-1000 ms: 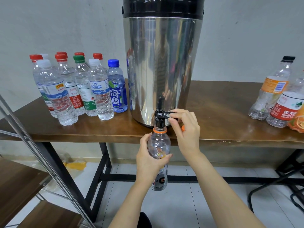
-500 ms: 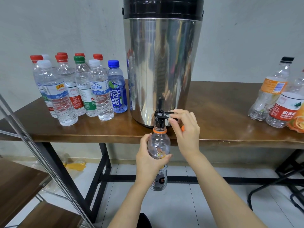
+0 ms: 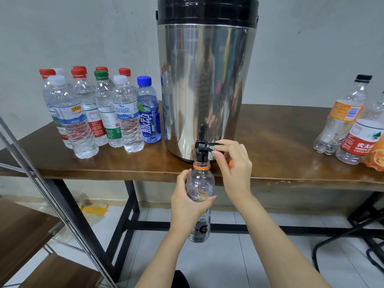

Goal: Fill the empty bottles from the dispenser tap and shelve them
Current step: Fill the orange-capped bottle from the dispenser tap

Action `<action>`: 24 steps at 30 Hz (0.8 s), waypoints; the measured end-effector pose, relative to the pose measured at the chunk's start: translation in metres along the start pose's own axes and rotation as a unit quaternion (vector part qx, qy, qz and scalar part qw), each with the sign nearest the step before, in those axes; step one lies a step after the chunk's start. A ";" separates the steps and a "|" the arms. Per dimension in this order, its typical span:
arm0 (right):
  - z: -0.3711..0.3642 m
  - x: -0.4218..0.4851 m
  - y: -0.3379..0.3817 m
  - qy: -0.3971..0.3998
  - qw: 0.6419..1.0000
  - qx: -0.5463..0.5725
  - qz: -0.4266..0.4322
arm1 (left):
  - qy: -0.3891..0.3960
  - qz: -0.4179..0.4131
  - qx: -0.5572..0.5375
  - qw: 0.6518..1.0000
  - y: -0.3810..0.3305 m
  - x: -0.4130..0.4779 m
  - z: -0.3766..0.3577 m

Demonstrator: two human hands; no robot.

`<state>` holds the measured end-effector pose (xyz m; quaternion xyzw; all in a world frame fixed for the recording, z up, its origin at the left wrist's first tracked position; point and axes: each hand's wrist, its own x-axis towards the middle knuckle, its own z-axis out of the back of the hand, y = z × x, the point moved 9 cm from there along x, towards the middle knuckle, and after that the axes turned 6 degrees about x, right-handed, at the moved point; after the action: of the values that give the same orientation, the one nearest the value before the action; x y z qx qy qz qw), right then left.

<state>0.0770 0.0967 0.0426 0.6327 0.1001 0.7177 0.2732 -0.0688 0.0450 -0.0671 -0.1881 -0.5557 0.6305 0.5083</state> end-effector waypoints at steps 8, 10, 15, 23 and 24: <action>0.000 0.001 0.000 0.006 1.000 0.006 0.000 | 0.007 0.003 -0.012 1.000 0.000 -0.001 -0.001; 0.000 0.000 0.001 0.006 1.000 0.007 0.003 | 0.007 0.003 -0.013 1.000 0.000 -0.001 -0.001; 0.000 0.001 0.001 0.004 1.000 0.012 0.001 | 0.006 0.005 -0.012 1.000 0.000 0.000 -0.001; -0.001 0.000 0.000 0.006 1.000 0.014 -0.004 | 0.007 0.005 -0.016 1.000 0.001 -0.001 -0.001; -0.001 0.000 0.000 0.007 1.000 0.015 -0.005 | 0.008 0.005 -0.016 1.000 0.001 -0.001 -0.001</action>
<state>0.0761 0.0968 0.0427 0.6309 0.1155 0.7194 0.2666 -0.0681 0.0450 -0.0682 -0.2041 -0.5608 0.6227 0.5061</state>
